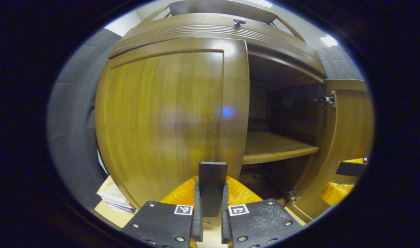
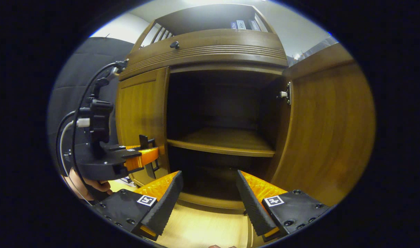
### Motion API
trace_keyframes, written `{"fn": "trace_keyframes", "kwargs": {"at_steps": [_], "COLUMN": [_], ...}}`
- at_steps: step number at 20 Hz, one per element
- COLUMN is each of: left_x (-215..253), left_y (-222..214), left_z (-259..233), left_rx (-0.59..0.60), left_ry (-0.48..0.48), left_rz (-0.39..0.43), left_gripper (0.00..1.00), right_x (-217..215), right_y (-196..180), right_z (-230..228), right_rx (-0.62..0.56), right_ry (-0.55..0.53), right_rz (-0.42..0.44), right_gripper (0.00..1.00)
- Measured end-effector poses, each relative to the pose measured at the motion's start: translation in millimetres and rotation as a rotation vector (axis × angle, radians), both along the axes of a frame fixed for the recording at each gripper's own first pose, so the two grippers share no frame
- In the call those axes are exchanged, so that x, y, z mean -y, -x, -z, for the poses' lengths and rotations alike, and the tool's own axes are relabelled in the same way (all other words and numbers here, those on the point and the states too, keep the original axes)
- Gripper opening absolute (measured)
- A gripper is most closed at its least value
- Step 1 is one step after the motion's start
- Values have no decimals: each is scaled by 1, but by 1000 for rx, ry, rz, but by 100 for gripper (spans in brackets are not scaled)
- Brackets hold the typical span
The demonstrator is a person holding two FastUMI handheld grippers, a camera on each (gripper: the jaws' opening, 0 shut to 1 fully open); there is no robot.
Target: Open the right door of the double-door shoe cabinet with the right hand, and open the left door with the left hand.
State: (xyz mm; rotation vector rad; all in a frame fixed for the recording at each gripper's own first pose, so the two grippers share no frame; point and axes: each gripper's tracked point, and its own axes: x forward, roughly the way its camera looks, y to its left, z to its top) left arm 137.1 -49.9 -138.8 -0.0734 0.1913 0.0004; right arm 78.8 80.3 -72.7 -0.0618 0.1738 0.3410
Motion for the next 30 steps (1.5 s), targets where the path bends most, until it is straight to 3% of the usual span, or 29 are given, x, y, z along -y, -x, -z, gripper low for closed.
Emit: {"fn": "trace_keyframes", "kwargs": {"at_steps": [8,16,23,30], "left_x": [-9,-33,-69,-109], "left_y": [49,102,146,183], "left_z": [-4,-5,-6,-7], "left_rx": [48,90,94,107], "left_ry": [26,43,53,85], "left_rz": [104,137,110,38], "left_gripper": [24,24,23,22], "right_x": [4,17,24,10], "right_y": [37,85,118,130], "right_z": [11,21,18,17], "right_rx": [-26,-10,-15,-24], "right_ry": [12,20,8,10], "right_rz": [116,226,285,250], "right_gripper": [98,97,98,98]}}
